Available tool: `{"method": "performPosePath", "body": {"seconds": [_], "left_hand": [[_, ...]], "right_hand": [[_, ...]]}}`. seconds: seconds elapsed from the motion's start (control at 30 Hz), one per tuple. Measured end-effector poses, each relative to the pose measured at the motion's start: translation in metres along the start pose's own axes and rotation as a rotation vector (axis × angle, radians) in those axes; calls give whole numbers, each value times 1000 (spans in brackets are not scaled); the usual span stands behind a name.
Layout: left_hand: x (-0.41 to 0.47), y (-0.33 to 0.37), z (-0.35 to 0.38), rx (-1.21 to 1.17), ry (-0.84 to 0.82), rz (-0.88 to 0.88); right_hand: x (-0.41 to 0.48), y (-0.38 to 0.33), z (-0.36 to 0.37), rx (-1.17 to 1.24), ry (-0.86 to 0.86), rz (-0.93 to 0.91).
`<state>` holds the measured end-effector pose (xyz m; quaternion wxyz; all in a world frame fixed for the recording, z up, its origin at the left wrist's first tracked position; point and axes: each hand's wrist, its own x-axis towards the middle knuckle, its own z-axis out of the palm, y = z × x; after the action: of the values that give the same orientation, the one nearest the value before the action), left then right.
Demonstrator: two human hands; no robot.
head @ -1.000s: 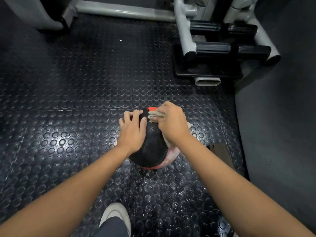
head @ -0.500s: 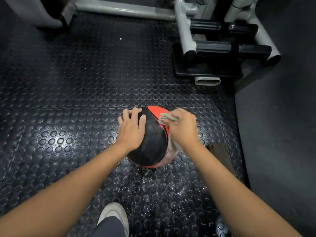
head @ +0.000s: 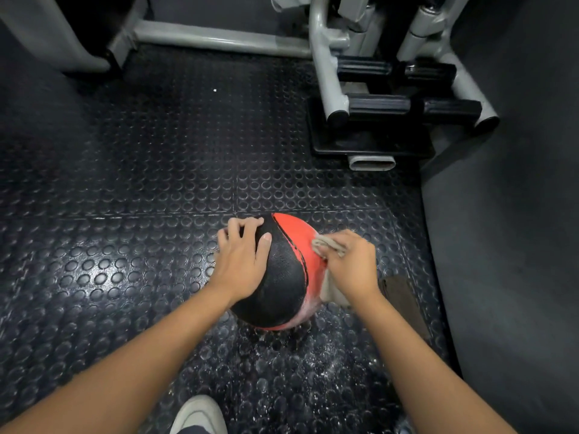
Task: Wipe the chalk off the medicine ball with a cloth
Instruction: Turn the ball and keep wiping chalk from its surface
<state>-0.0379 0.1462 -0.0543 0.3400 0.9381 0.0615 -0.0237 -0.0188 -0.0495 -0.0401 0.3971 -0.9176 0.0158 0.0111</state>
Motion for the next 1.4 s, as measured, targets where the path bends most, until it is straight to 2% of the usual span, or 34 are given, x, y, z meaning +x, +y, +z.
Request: {"method": "performPosePath", "body": {"seconds": [0.1,0.23,0.37,0.47,0.63,0.7,0.77,0.97,1.1,1.23,1.33,1.4], "left_hand": [[-2,0,-1,-18,2,8],[-8,4,2,16,12,-68],[-12,11,7,81,72,-76],[-11,8,5,82,64,-30],[-22,10,9,127,55,7],[-21,11,10,142,44,12],[-15,11,8,126,32,11],[-7,11,7,143,2,28],[-13,17,12,238,-5,72],[-14,18,13,244,-17,90],[-6,15,8,172,-9,46],[-1,12,5,135,-9,24]], "right_hand": [[-4,25,-9,-3,-48,183],[-15,23,-10,90,-74,196],[-34,11,-6,270,38,149],[-32,2,2,181,40,51],[35,-18,13,9,-86,-71],[53,-22,14,-38,-145,-66],[50,-19,10,-39,-129,-47],[-31,1,-11,142,-136,9],[4,-2,-4,139,-80,21],[54,-16,2,29,-163,-24],[41,-10,0,64,-139,-32],[8,-8,-6,188,-142,-3]]}}
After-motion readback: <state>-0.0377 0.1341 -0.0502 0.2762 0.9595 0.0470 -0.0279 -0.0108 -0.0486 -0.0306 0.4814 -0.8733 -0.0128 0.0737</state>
